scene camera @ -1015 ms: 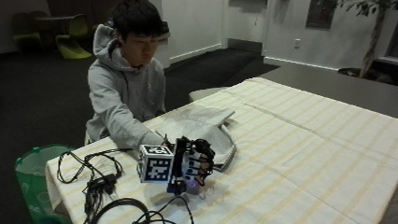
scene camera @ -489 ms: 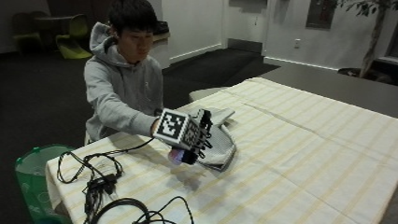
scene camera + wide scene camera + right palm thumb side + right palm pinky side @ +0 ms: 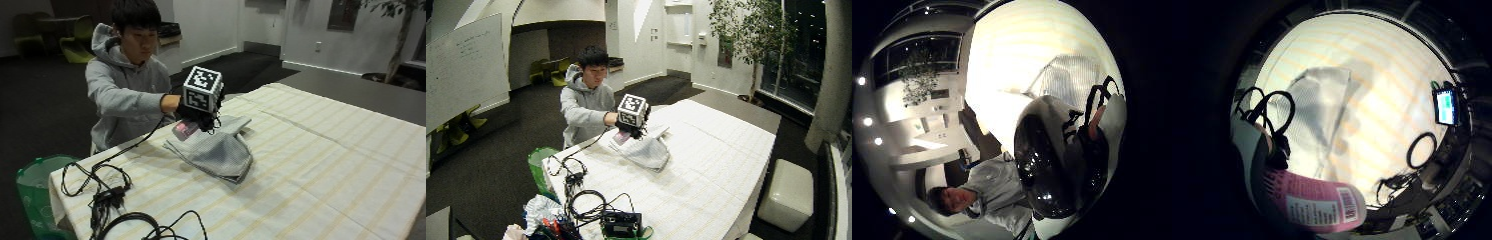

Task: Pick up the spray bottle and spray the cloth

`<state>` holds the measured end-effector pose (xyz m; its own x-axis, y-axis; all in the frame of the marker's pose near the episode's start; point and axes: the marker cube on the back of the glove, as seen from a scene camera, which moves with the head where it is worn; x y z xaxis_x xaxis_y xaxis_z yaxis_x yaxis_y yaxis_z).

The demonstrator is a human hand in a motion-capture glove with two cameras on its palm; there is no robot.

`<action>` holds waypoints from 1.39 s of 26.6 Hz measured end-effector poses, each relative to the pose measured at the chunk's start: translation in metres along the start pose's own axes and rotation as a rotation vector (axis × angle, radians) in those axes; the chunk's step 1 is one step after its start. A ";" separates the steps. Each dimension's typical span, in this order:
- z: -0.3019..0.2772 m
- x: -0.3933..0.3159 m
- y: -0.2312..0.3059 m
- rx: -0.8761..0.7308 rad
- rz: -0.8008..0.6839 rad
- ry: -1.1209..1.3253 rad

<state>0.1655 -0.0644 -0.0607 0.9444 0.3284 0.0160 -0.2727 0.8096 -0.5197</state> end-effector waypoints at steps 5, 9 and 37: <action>0.034 -0.004 0.000 -0.075 0.014 0.043; 0.062 -0.004 -0.001 -0.118 0.020 0.053; 0.053 -0.048 0.035 -0.071 -0.004 0.141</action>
<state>0.1008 -0.0264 -0.0339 0.9631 0.2499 -0.0996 -0.2604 0.7728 -0.5788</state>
